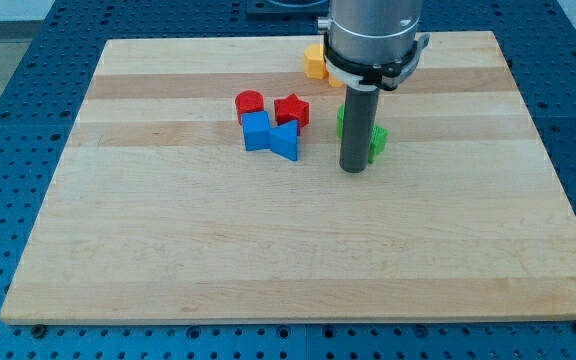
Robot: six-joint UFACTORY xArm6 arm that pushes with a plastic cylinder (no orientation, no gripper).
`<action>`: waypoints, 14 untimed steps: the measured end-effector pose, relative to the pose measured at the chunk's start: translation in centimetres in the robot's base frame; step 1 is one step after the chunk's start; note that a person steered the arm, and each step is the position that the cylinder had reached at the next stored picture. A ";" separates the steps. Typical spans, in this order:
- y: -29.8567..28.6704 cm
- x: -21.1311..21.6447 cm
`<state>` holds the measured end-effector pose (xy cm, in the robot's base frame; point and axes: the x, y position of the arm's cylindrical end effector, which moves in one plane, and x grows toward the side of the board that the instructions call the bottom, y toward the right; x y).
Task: Move the green star to the bottom left side of the green circle
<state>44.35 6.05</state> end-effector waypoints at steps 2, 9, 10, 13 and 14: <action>4.3 1.2; 2.5 -0.9; 1.5 -0.9; 0.3 -0.9; 0.1 -0.9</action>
<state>43.44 6.10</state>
